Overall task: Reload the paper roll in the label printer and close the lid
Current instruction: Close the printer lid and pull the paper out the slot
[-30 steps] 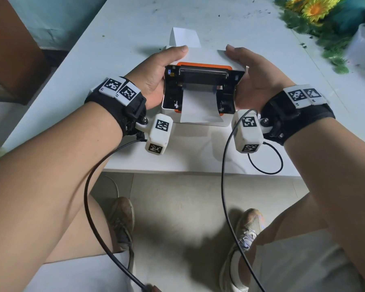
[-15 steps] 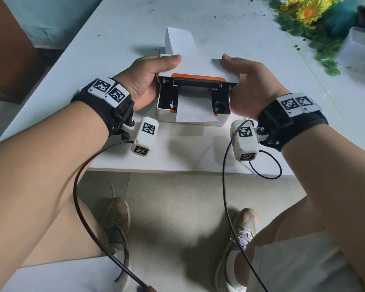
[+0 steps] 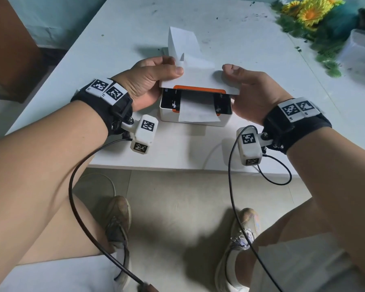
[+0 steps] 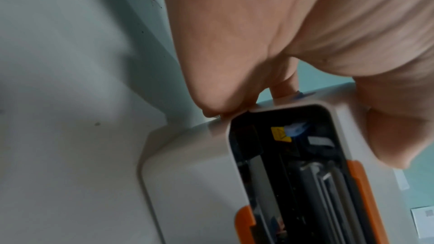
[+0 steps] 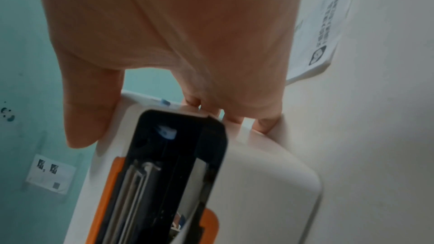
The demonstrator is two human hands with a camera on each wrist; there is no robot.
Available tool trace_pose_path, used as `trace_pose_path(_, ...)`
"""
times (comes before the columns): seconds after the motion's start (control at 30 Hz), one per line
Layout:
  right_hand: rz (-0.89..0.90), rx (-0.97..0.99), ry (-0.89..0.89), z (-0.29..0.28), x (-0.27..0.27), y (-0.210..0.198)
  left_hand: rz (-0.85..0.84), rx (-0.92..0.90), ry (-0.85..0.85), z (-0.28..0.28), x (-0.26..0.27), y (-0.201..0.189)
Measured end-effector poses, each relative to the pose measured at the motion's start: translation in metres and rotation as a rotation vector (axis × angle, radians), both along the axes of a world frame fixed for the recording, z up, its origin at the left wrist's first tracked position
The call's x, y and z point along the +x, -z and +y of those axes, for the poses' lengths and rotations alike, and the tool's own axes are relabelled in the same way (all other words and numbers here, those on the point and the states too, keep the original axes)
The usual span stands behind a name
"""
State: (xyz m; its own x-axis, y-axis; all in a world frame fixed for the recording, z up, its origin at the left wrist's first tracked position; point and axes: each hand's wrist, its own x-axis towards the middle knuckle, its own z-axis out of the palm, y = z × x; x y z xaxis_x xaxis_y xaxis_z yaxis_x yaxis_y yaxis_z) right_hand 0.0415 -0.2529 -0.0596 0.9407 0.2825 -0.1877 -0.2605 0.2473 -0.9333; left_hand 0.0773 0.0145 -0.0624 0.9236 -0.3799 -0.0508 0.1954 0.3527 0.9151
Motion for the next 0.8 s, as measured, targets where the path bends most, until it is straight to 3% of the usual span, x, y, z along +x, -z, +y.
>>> trace_pose_path(0.27, -0.011, -0.066, -0.020, -0.008, 0.003, -0.004, -0.005, 0.031, 0.120, 0.006, 0.001, -0.001)
trace_pose_path(0.43, 0.011, -0.137, 0.046, -0.002, 0.010, -0.002, -0.069, 0.192, 0.235, 0.014, 0.000, 0.001)
trace_pose_path(0.6, 0.036, -0.121, 0.036, -0.005, 0.012, -0.001, -0.061, 0.170, 0.300, 0.020, -0.001, 0.008)
trace_pose_path(0.8, 0.056, -0.136, 0.059, -0.003, 0.011, -0.005, -0.076, 0.254, 0.253, 0.021, -0.004, 0.006)
